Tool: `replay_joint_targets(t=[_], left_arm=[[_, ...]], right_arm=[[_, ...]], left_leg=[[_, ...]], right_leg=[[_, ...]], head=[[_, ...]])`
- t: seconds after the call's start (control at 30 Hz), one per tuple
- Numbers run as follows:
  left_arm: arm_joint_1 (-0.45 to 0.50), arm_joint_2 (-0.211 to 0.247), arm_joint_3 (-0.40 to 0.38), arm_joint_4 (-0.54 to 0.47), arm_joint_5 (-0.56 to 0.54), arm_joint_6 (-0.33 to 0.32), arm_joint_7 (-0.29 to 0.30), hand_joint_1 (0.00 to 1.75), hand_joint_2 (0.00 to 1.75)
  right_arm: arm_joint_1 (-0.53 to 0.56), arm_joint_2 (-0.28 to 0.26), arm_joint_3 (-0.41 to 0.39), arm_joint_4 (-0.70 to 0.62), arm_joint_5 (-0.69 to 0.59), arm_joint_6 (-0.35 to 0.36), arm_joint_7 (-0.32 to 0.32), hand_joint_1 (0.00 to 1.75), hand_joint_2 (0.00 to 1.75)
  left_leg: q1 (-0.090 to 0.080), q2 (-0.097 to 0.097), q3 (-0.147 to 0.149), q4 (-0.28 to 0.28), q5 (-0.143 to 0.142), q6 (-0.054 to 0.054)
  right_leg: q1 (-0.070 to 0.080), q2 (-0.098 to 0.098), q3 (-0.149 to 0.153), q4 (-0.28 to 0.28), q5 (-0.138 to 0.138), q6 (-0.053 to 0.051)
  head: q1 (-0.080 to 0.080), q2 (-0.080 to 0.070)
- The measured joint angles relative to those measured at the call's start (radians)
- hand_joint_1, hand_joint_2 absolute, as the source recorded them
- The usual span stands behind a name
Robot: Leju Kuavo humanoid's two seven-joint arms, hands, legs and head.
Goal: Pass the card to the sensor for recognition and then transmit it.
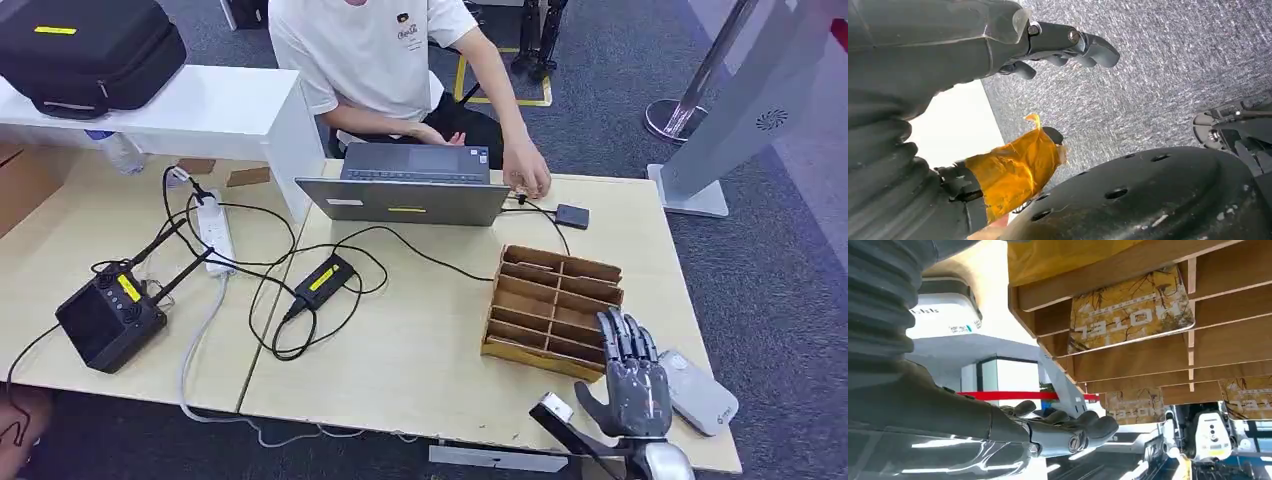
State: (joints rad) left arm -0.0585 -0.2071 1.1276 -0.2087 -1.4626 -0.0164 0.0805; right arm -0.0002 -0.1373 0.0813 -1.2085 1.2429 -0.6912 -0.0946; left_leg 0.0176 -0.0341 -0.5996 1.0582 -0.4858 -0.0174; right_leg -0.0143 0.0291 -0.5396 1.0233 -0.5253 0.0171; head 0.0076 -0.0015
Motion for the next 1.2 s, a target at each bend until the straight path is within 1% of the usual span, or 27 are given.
replay_joint_targets(t=[0.03, 0.33, 0.9, 1.2], left_arm=[[0.0, 0.0, 0.0, 0.0, 0.0, 0.0, 0.0, 0.0, 1.75], [0.0, 0.0, 0.0, 0.0, 0.001, 0.0, 0.0, 0.0, 1.75], [0.0, 0.0, 0.0, 0.0, -0.002, -0.001, 0.0, 0.0, 1.75], [0.0, 0.001, -0.008, 0.0, -0.01, 0.004, -0.021, 0.0, 1.75]], right_arm=[[0.0, 0.0, 0.0, 0.0, -0.001, 0.0, 0.0, 1.75, 1.75], [0.0, 0.0, 0.003, 0.01, -0.04, 0.0, -0.024, 1.75, 1.75], [-0.012, 0.003, 0.003, 0.012, -0.034, -0.008, -0.035, 1.75, 1.75], [-0.012, 0.007, 0.003, 0.016, -0.033, -0.009, -0.039, 1.75, 1.75]], left_leg=[[0.0, 0.0, 0.0, 0.0, 0.0, 0.0], [0.0, 0.0, 0.0, 0.0, 0.0, 0.0], [0.0, 0.0, 0.0, 0.0, 0.0, 0.0], [0.0, 0.0, 0.0, 0.0, 0.0, 0.0]], right_leg=[[0.0, 0.0, 0.0, 0.0, 0.0, 0.0], [0.0, 0.0, 0.0, 0.0, 0.0, 0.0], [0.0, 0.0, 0.0, 0.0, 0.0, 0.0], [0.0, 0.0, 0.0, 0.0, 0.0, 0.0]], head=[[0.0, 0.0], [0.0, 0.0], [0.0, 0.0], [0.0, 0.0]])
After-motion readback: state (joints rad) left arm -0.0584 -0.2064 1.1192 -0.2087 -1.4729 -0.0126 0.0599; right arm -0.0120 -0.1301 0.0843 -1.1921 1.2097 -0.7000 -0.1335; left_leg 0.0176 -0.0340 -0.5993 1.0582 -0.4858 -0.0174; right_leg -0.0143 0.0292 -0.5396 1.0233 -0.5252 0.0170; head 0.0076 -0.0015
